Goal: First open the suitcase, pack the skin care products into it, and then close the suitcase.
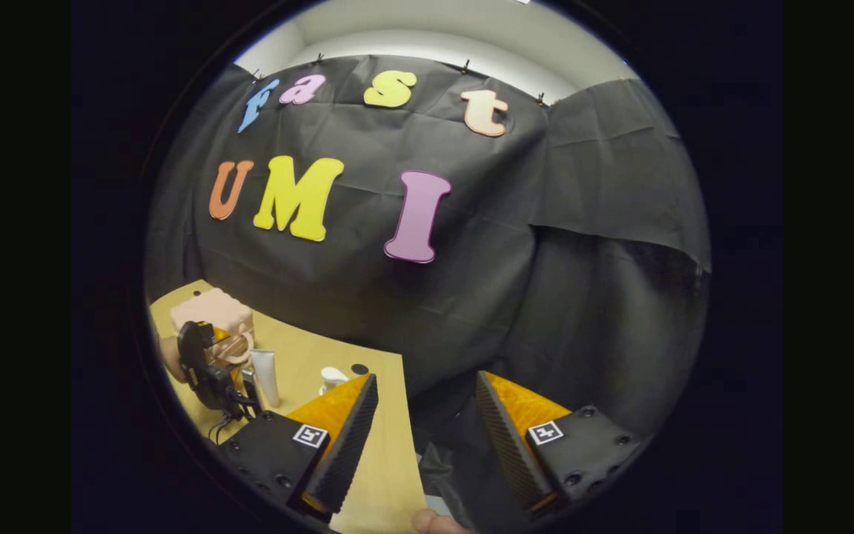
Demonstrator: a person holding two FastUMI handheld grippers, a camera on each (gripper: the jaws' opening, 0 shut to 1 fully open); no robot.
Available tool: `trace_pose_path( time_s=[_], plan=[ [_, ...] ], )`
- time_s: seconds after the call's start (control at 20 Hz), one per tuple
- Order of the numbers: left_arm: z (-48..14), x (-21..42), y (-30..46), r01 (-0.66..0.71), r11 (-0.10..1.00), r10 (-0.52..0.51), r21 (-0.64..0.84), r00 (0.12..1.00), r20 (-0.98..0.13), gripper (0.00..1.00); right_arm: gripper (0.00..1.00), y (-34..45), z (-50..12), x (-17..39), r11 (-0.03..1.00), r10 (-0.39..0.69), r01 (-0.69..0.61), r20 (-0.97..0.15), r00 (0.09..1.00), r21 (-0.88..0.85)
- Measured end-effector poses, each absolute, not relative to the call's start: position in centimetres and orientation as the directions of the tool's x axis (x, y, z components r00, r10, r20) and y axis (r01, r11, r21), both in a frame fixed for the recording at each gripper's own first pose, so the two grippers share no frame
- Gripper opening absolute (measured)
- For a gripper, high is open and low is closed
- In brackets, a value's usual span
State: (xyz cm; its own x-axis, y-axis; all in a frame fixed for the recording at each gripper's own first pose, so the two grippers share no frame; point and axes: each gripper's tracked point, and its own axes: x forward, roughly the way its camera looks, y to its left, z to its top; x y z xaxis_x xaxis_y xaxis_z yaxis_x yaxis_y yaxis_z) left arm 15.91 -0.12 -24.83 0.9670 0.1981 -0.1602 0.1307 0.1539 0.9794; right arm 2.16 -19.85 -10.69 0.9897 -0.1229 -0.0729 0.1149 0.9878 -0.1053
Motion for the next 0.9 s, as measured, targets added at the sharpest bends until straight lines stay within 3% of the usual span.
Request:
trace_pose_path(
  time_s=[0.05, 0.2, 0.4, 0.45, 0.55, 0.9],
  plan=[
    [-25.1, 16.2, 0.1, 0.152, 0.133, 0.216, 0.979, 0.960, -0.178, 0.78, 0.80, -19.8, -11.3, 2.3, 0.991, -0.102, 0.094, -0.079, 0.992, -0.098],
    [-25.1, 16.2, 0.1, 0.172, 0.061, 0.258, 0.983, 0.949, -0.182, 0.62, 0.79, -19.2, -12.6, 2.9, 0.997, -0.049, 0.042, -0.105, 0.993, -0.069],
    [-26.5, 16.4, 0.5, 0.256, 0.048, 0.309, 0.966, 0.915, -0.258, 0.37, 0.79, -18.8, -12.6, 3.8, 0.998, -0.033, 0.027, -0.110, 0.993, -0.051],
    [-26.9, 16.2, 0.7, 0.276, 0.054, 0.320, 0.960, 0.906, -0.278, 0.24, 0.79, -18.6, -12.5, 3.9, 0.998, -0.033, 0.028, -0.109, 0.993, -0.048],
    [-27.2, 15.9, 0.5, 0.299, 0.092, 0.318, 0.950, 0.895, -0.313, 0.16, 0.80, -18.0, -12.0, 4.1, 0.998, -0.039, 0.035, -0.109, 0.993, -0.044],
    [-23.8, 15.3, 1.7, 0.281, 0.289, 0.260, 0.915, 0.897, -0.358, 0.05, 0.80, -17.1, -8.5, 3.7, 0.979, -0.201, 0.199, -0.081, 0.976, -0.035]
  ],
)
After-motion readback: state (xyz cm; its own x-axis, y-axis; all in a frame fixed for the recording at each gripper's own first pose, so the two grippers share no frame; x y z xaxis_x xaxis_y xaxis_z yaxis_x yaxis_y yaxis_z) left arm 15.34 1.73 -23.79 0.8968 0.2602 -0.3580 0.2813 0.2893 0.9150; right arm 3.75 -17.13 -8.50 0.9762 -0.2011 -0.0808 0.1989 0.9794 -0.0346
